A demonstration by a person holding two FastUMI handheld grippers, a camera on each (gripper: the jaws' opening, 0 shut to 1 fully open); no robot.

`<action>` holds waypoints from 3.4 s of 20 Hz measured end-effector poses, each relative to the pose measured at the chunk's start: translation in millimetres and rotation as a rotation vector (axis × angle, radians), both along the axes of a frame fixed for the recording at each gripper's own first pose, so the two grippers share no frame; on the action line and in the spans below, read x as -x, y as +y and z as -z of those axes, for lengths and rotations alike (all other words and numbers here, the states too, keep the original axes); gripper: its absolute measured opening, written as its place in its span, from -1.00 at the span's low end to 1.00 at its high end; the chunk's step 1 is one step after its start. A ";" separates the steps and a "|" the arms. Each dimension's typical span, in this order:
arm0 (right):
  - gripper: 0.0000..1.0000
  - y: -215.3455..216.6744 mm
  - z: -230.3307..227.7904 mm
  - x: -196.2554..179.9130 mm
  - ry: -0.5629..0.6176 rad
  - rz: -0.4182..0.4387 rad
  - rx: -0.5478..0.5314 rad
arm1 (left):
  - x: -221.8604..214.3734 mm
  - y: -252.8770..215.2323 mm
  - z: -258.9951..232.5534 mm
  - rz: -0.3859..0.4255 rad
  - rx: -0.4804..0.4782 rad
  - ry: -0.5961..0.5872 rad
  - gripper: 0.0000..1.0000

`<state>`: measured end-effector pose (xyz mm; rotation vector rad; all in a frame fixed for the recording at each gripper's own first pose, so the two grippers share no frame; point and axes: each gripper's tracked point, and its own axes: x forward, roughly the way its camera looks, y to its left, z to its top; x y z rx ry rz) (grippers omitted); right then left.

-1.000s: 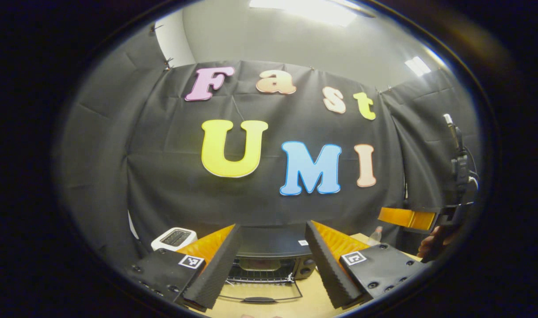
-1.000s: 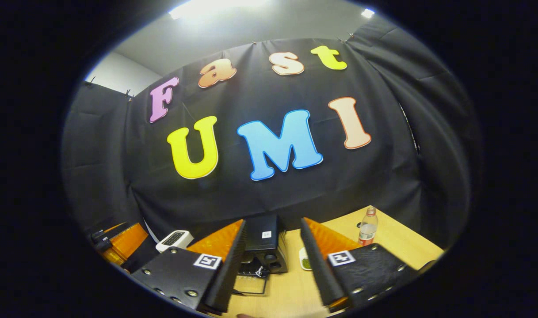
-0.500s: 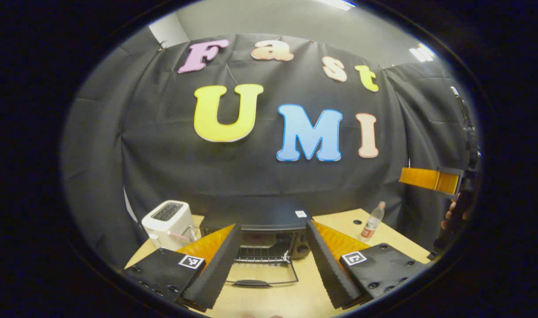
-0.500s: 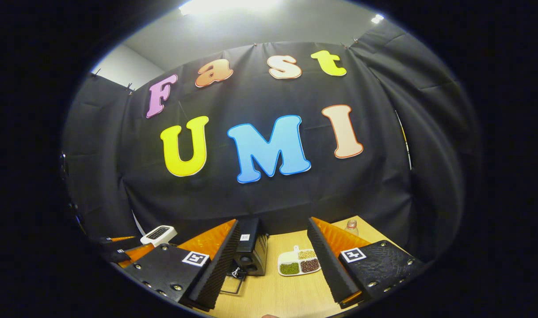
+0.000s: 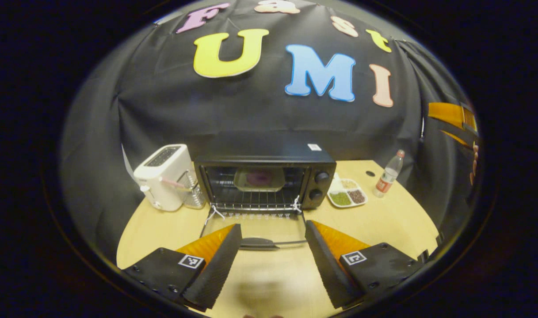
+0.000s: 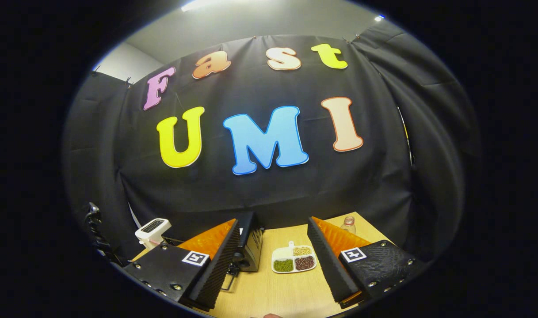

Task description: Open the electric oven with the left hand, put the food in, and close the electric oven.

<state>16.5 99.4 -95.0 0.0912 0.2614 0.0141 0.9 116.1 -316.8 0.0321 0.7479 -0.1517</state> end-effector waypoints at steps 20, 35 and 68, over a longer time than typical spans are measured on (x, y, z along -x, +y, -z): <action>0.86 -64.8 21.9 -6.8 0.042 0.151 0.041 | -1.3 28.3 176.8 0.047 -0.112 0.523 1.00; 0.86 -84.9 22.2 1.7 0.043 0.210 0.057 | -17.8 31.0 193.3 0.033 -0.110 0.591 1.00; 0.86 -54.7 14.8 7.2 0.019 0.130 0.076 | -75.4 9.9 100.9 0.049 -0.084 0.218 0.95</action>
